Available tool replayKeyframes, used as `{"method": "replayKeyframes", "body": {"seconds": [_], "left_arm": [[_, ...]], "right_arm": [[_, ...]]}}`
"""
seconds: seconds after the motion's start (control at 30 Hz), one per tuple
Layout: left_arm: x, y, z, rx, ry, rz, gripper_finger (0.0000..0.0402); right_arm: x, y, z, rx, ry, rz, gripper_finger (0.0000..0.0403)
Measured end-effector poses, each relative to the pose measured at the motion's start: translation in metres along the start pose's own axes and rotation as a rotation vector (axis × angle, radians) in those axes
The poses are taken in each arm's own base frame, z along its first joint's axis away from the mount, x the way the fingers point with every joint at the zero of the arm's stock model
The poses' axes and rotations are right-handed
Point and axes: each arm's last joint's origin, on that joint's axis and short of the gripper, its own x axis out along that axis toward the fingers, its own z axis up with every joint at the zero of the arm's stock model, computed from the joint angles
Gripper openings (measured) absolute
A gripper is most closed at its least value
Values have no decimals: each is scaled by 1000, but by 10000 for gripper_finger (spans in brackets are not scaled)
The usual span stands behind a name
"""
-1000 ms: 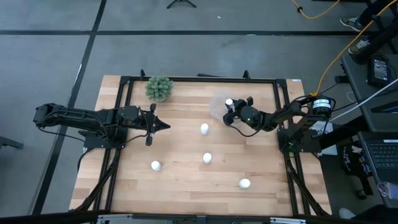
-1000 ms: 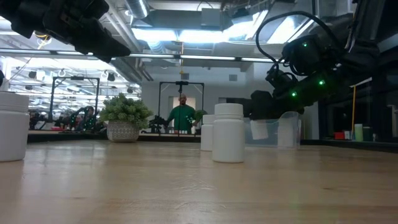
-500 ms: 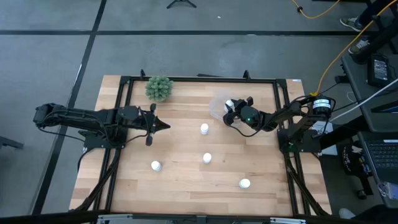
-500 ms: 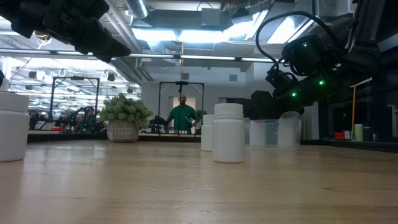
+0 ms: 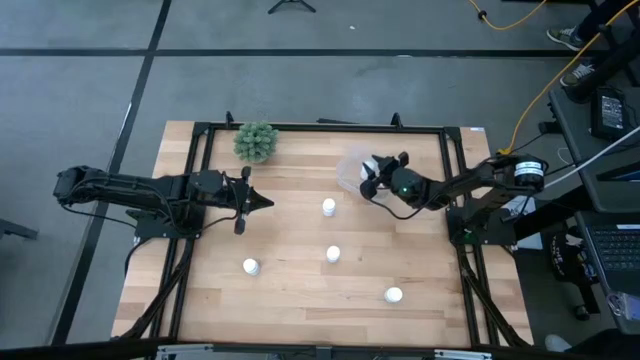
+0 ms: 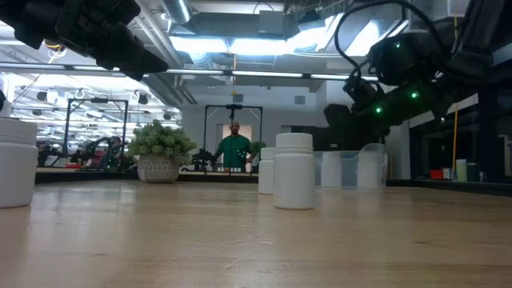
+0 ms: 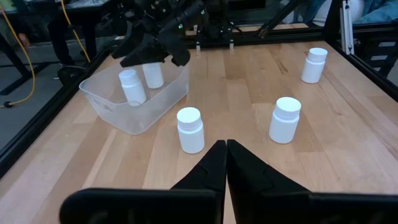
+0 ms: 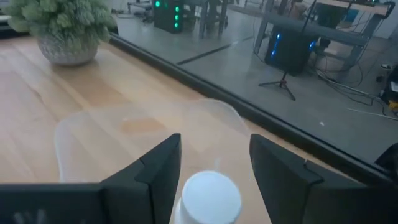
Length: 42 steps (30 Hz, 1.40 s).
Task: Pick and place pill bottles into a basket
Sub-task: Put the white pill bottle into the transparent bin
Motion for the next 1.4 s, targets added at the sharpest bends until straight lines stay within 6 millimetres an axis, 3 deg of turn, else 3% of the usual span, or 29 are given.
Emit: {"method": "replayKeyframes", "body": {"seconds": [0.23, 0.4, 0.77, 1.0, 1.4], "left_arm": [[0, 0, 0, 0, 0, 0, 2], [0, 0, 0, 0, 0, 0, 8], [0, 0, 0, 0, 0, 0, 5], [0, 0, 0, 0, 2, 0, 7], [0, -1, 0, 0, 2, -45, 3]], "right_arm": [[-7, 0, 12, 27, -50, 18, 194], [-19, 6, 28, -20, -114, 151, 177], [-60, 2, 55, -66, -147, 372, 10], [-78, 12, 51, -83, -79, 615, 11], [-104, 33, 43, -144, -54, 772, 4]]}}
